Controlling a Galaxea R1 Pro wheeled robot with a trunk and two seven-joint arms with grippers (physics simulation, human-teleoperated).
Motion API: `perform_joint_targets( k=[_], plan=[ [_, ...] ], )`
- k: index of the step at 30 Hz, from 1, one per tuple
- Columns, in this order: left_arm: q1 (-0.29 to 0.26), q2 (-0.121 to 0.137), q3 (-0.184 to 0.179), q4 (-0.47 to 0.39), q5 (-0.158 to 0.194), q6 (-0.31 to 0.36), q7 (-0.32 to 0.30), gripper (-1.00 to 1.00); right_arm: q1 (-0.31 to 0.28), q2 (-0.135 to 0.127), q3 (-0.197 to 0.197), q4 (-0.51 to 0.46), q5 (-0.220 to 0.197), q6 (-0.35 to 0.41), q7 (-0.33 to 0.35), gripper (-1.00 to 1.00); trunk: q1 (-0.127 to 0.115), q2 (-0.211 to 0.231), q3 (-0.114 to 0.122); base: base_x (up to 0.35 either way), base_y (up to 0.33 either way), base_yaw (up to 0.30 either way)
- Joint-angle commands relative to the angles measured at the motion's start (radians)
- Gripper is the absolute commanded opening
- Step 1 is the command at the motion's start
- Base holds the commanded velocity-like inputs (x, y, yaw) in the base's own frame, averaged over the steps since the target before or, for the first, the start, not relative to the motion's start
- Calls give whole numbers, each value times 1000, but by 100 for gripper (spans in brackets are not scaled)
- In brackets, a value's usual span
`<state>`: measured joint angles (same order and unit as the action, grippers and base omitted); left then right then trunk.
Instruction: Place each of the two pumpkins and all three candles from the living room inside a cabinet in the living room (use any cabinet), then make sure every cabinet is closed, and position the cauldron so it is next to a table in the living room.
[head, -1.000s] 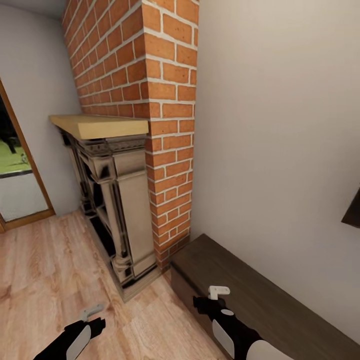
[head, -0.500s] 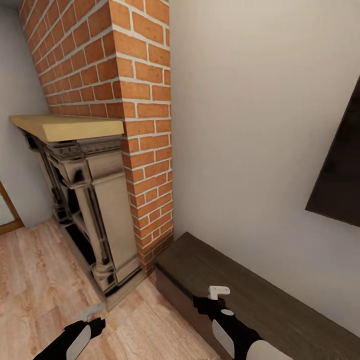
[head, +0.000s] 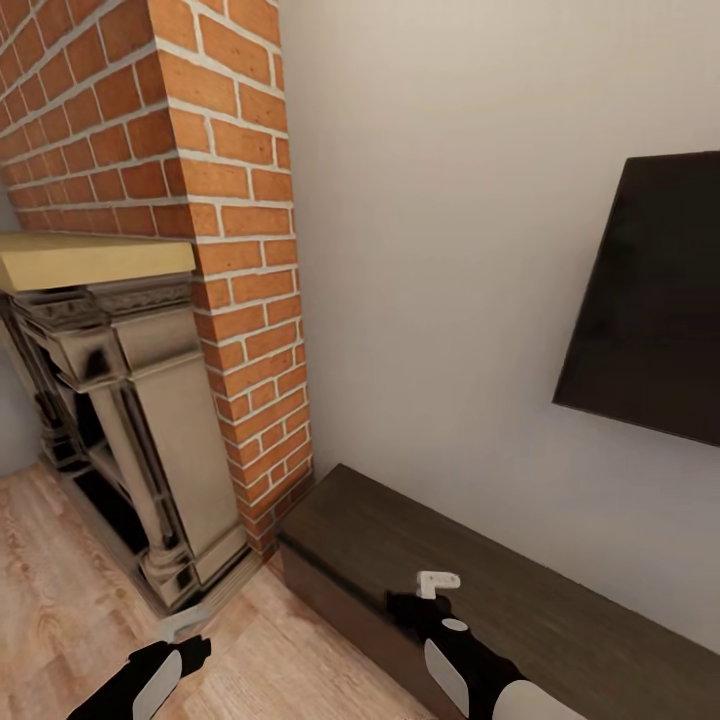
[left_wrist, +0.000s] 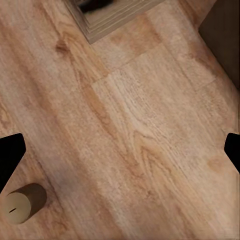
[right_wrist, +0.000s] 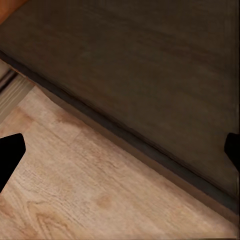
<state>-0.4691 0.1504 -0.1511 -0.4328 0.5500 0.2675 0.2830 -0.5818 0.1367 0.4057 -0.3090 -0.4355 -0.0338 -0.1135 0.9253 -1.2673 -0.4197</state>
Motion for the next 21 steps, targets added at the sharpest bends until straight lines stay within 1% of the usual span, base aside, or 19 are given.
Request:
perform_joint_targets(
  k=[1, 6, 21],
  plan=[
    [0, 1, -8, -3, 9, 4, 9, 100, -1, 0, 8, 1, -10, -4, -6, 100, 0, -1, -1, 0, 13, -280],
    [0, 1, -8, -3, 10, 4, 9, 100, -1, 0, 8, 1, -10, -5, -6, 100, 0, -1, -1, -1, 8, -280],
    [0, 1, -8, -3, 10, 4, 9, 100, -1, 0, 8, 1, -9, -5, -6, 100, 0, -1, -1, -18, 68, -280]
  ],
)
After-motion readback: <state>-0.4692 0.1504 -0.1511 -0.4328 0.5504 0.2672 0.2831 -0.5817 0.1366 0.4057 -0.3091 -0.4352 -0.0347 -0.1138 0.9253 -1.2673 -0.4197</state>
